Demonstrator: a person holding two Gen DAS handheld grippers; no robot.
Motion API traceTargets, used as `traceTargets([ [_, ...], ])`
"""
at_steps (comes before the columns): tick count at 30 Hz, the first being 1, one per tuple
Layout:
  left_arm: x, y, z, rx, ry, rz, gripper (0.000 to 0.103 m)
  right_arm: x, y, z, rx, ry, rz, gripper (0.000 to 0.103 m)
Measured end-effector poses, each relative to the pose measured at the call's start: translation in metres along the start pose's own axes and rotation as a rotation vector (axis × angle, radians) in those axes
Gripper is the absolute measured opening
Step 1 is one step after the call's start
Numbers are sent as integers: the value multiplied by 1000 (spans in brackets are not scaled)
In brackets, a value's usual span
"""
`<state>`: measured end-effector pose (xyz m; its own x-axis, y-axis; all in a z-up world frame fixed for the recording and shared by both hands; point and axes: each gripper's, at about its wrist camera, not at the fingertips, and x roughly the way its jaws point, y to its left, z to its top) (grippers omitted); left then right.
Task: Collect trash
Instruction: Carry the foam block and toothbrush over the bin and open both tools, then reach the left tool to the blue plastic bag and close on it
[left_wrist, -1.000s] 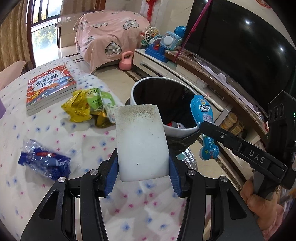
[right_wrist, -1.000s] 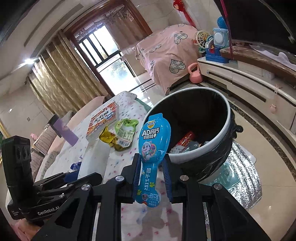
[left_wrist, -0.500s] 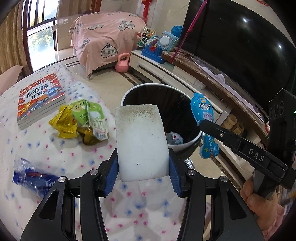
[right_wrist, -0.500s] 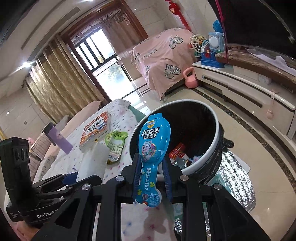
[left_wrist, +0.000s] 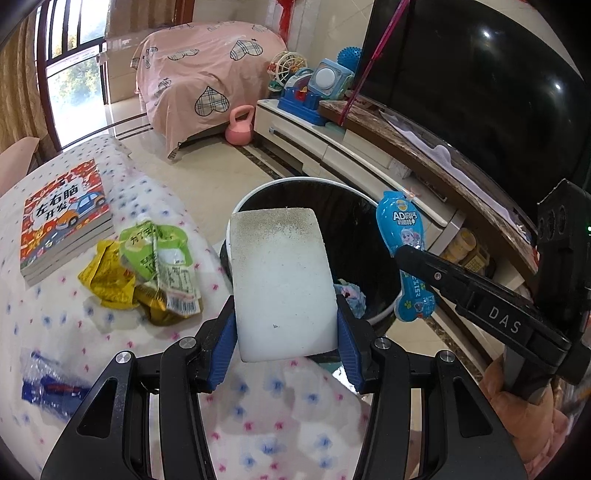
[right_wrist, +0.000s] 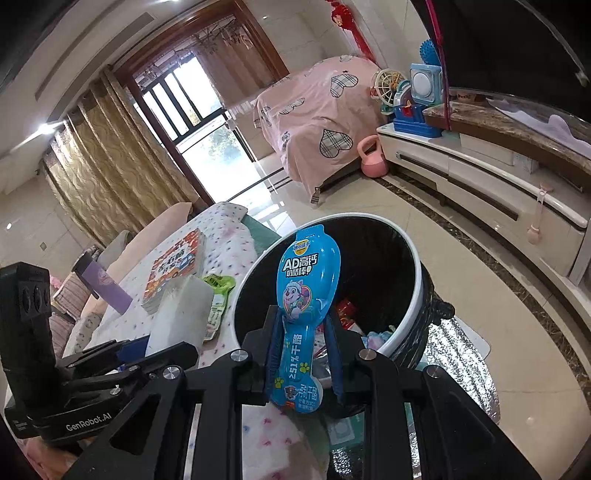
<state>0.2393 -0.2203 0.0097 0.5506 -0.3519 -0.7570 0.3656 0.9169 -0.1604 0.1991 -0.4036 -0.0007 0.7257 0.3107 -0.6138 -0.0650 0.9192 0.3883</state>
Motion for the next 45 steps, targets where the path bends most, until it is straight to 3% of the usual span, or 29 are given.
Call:
traceTargets([
  [13, 24, -9, 18, 22, 30, 10, 50, 18, -11, 15, -13, 36, -29, 24],
  [18, 31, -12, 23, 25, 54, 6, 64, 23, -16, 20, -9, 43, -33, 27],
  [20, 29, -12, 21, 23, 48, 15, 71, 24, -17, 20, -3, 46, -34, 34],
  [27, 11, 8, 4, -46, 31, 13, 73, 8, -19, 13, 25, 12, -23, 50],
  [29, 4, 15, -3, -73, 25, 8, 74, 4, -18, 11, 32, 3, -14, 57],
  [31, -4, 23, -12, -104, 19, 7, 74, -1, -15, 7, 42, -9, 2, 72],
  [36, -25, 45, -39, -163, 10, 17, 74, -6, -1, -5, 50, -19, 34, 85],
  [45, -57, 88, -87, -289, 6, 37, 74, -4, 35, -35, 37, 0, 95, 96],
])
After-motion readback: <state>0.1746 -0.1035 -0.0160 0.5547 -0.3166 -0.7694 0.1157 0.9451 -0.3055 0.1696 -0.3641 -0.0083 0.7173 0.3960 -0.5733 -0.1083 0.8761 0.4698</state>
